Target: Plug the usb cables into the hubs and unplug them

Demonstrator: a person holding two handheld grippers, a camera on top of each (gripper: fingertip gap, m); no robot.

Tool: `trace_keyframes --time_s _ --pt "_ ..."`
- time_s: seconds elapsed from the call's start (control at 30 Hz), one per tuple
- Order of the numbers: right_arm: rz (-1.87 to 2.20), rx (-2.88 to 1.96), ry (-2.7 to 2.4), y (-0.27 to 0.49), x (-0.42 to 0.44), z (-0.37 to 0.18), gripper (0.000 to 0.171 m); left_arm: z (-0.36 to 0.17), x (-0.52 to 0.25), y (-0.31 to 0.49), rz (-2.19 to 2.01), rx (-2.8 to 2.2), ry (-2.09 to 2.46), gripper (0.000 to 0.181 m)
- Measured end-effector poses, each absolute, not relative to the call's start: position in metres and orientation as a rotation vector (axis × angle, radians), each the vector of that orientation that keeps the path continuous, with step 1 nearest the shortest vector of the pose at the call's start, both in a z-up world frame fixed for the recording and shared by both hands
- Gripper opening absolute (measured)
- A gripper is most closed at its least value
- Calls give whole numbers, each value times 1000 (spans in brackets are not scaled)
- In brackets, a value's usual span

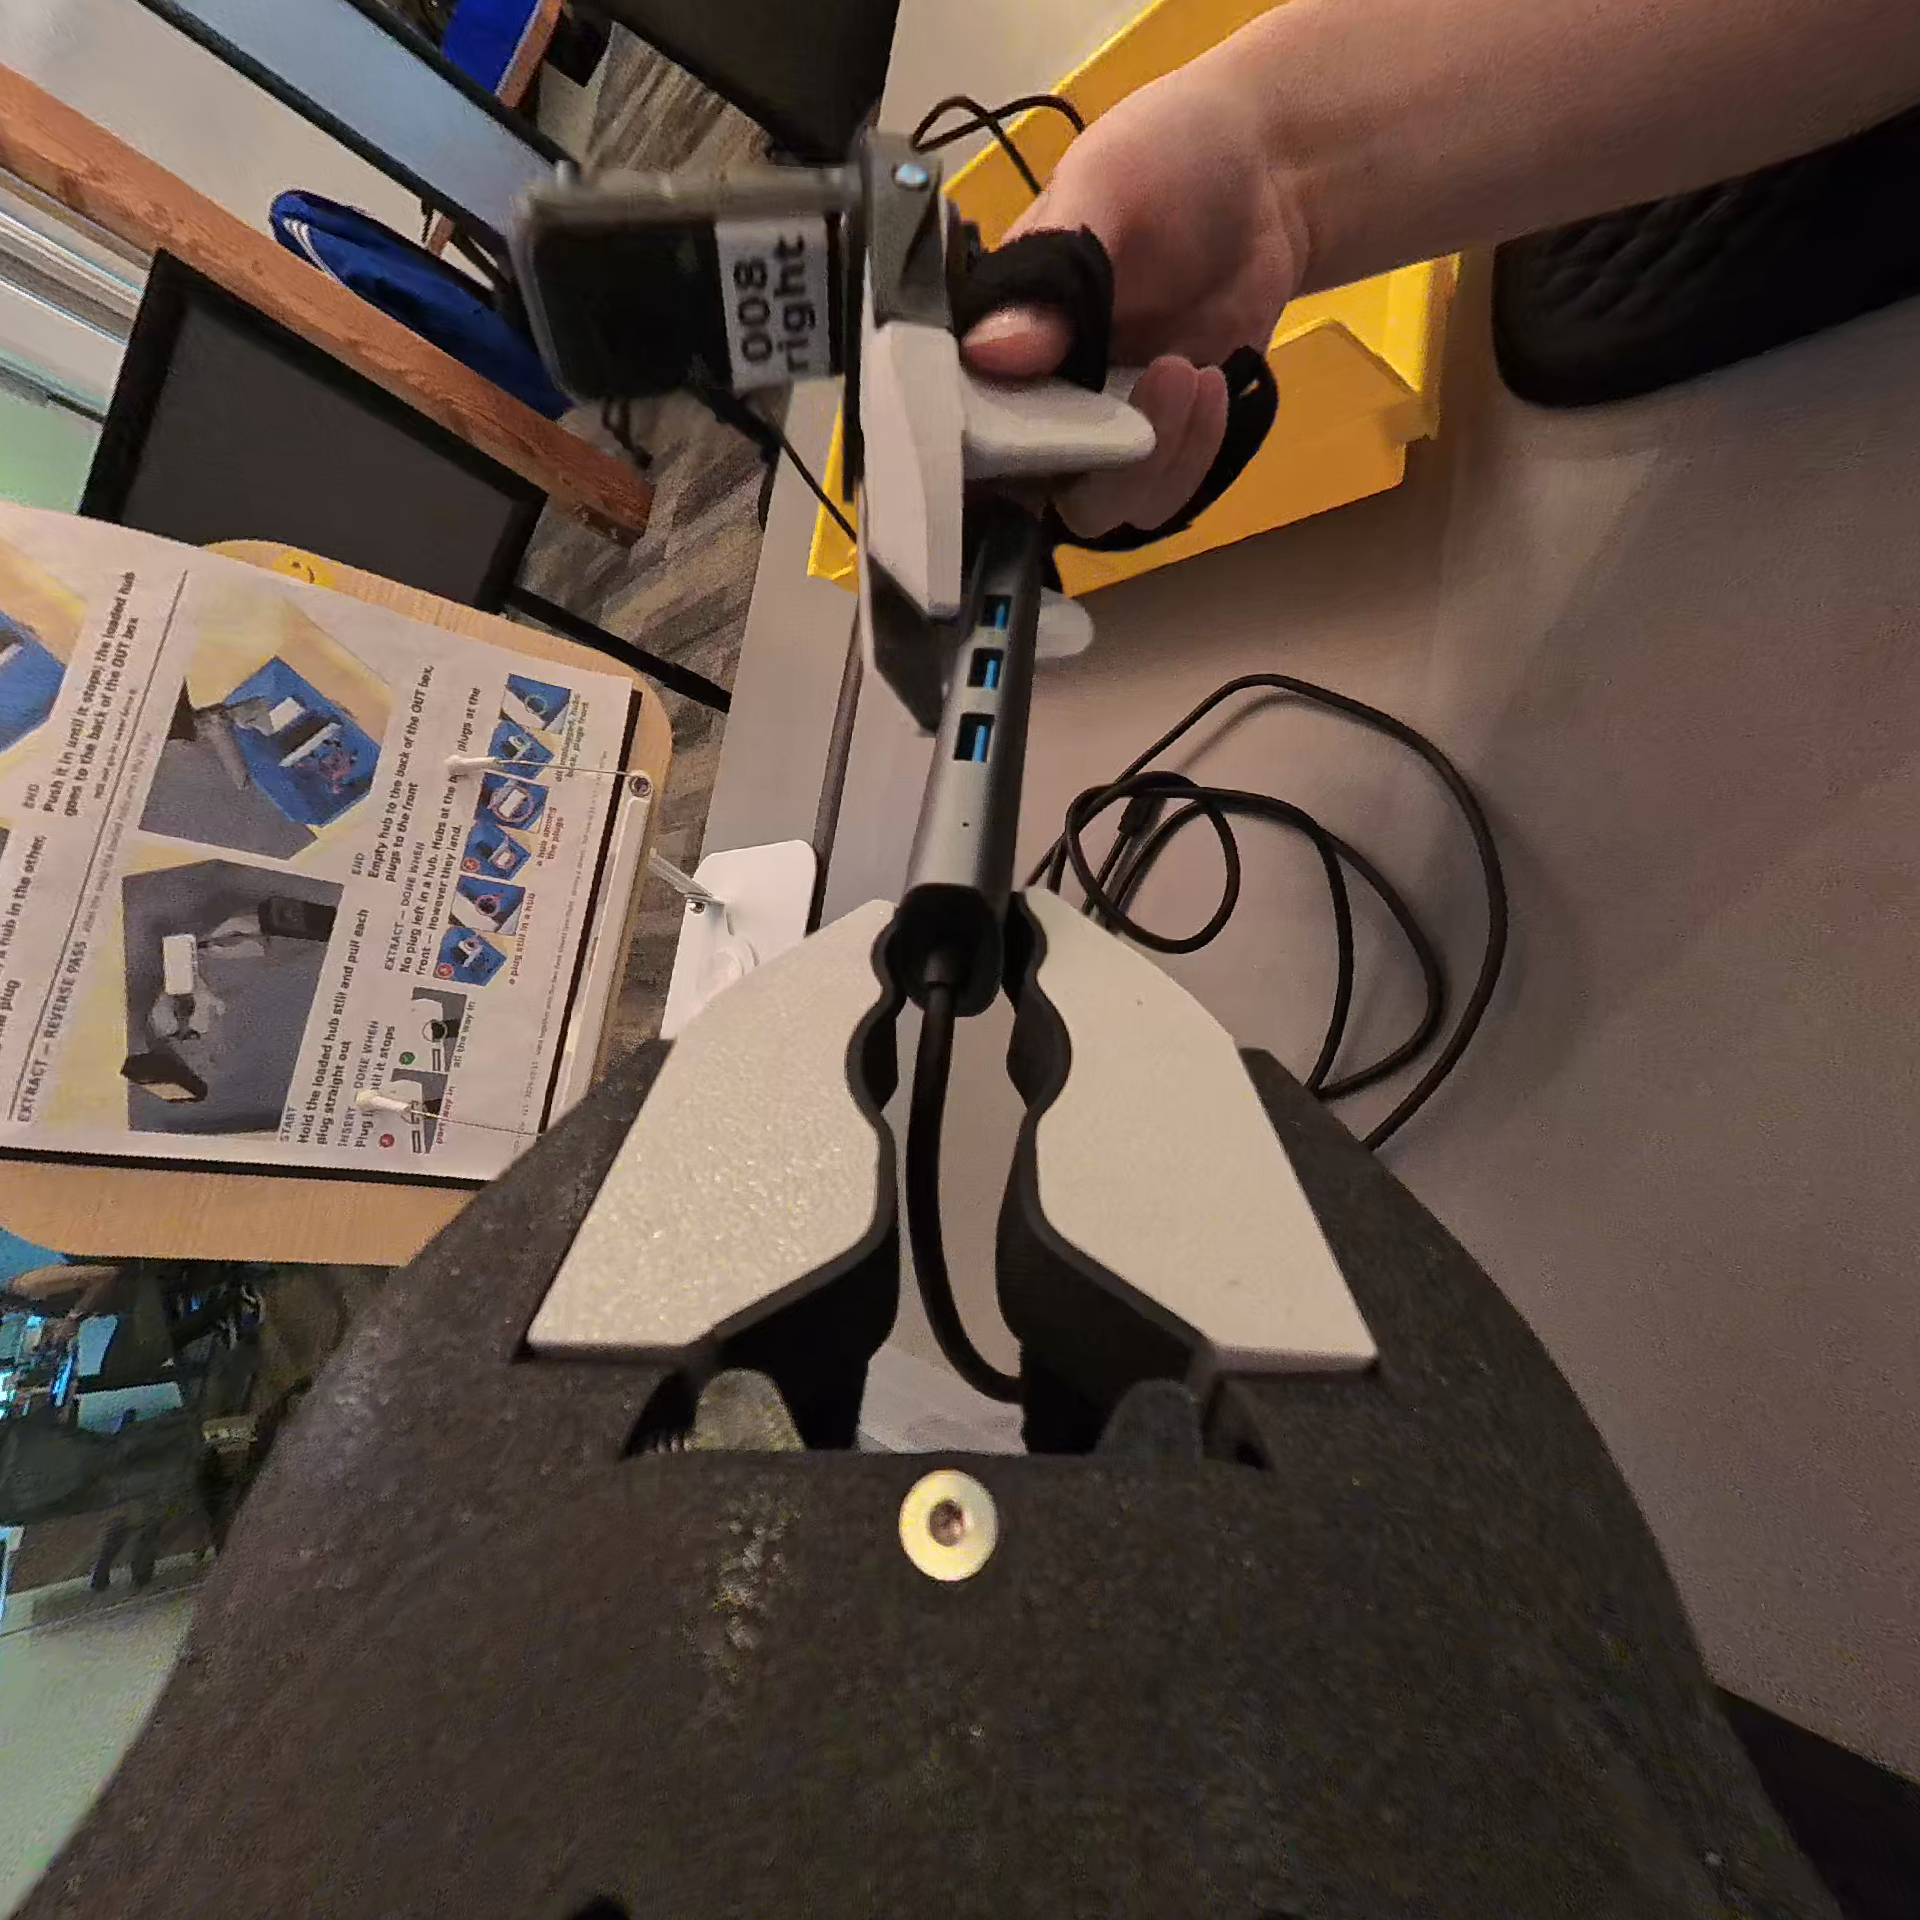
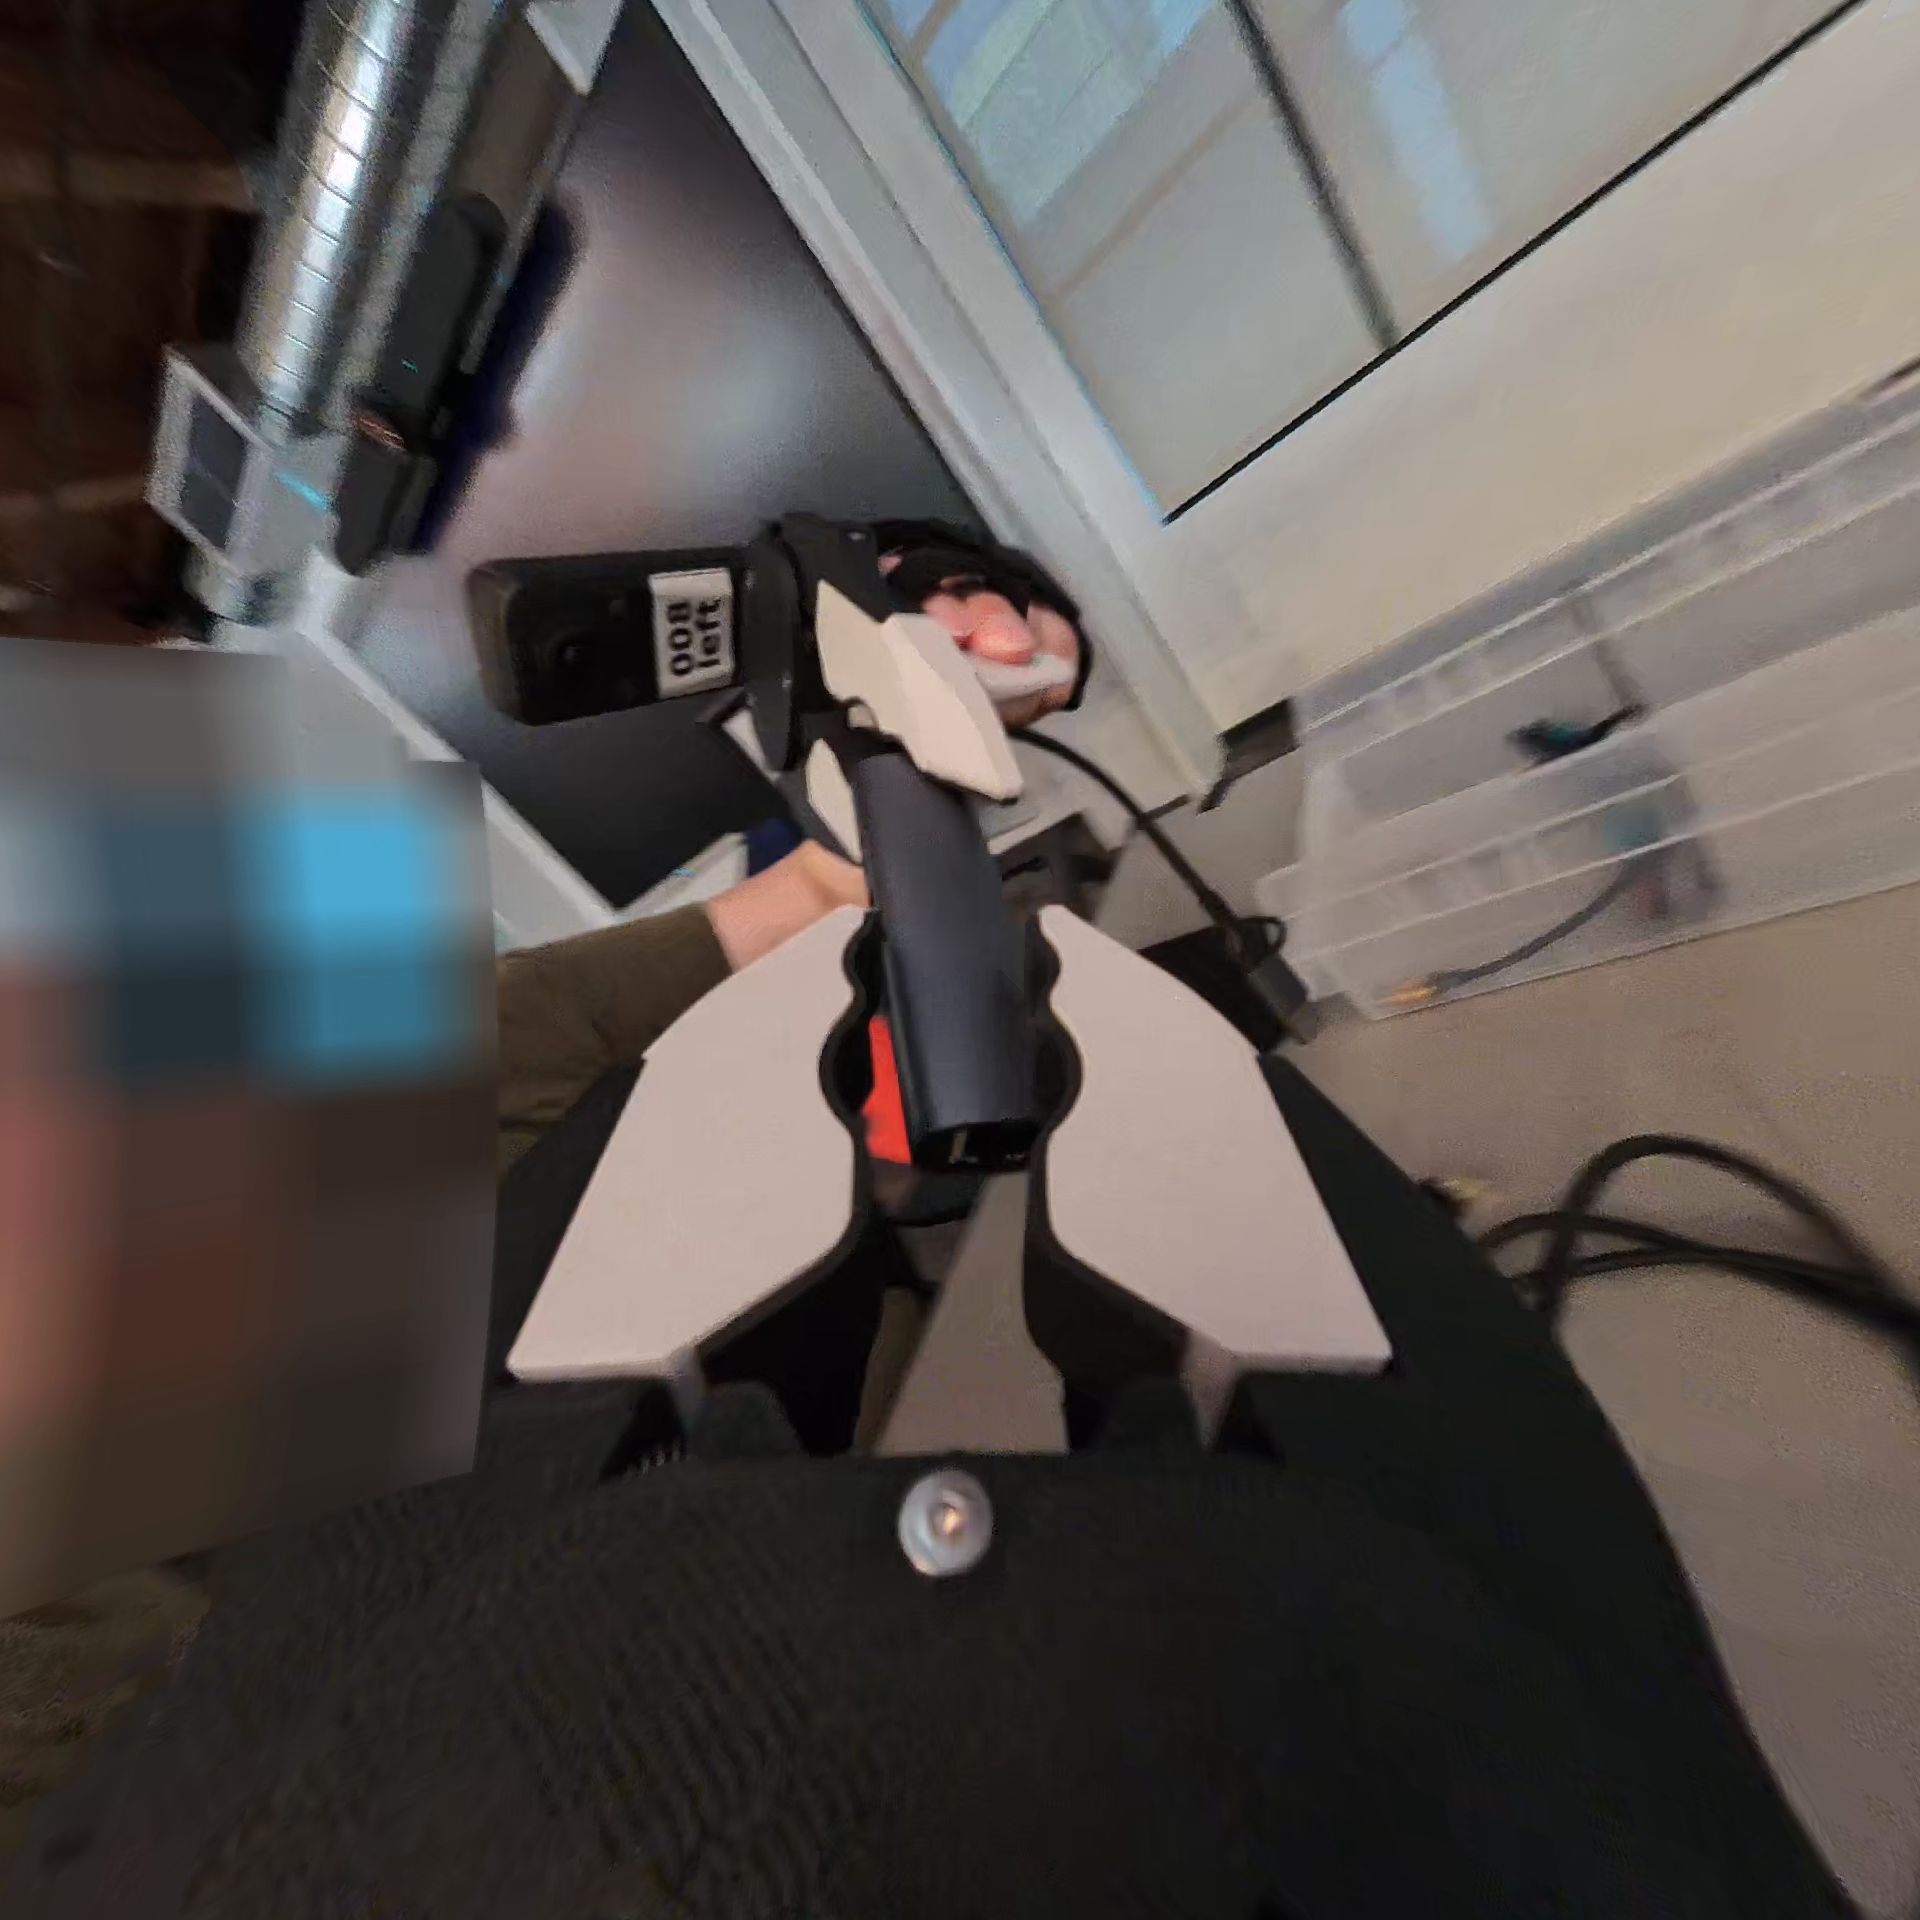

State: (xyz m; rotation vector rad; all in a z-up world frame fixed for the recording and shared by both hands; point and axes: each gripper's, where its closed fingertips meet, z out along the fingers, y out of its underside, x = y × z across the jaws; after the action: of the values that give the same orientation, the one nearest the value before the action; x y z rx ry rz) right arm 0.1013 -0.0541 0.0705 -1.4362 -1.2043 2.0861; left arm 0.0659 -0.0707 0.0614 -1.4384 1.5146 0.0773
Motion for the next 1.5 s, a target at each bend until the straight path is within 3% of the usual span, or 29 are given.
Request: trace_keyframes --time_s 0.17,0.27,0.33,0.43,0.6,0.67,1.0,1.2,1.5 --pt "1503 -1134 -1329 -55 110 88 53 62 63 -67 39 -1429 1461 17" --pt "996 -1012 -1484 -55 109 72 54 68 66 -68 -16 -1411 1417 17" --pt "851 -939 -1513 -59 108 70 41 70 70 -69 -45 -1399 1405 17" --pt "795 -908 -1501 -59 108 73 21 69 77 -71 -89 -1371 1395 17" --pt "661 -941 -1555 -48 111 62 28 64 81 -71 -160 -1351 1380 17" --pt "688 -931 -1569 -50 114 62 21 65 82 -70 -188 -1331 1360 17" --pt "504 -794 -1611 -58 122 70 19 82 102 -80 -447 -1229 1345 22" --pt "437 -751 -1617 -62 126 75 19 72 109 -72 -360 -1170 1395 31" --pt "444 -709 -1632 -74 118 73 19 69 106 -79 -267 -1022 1412 20"
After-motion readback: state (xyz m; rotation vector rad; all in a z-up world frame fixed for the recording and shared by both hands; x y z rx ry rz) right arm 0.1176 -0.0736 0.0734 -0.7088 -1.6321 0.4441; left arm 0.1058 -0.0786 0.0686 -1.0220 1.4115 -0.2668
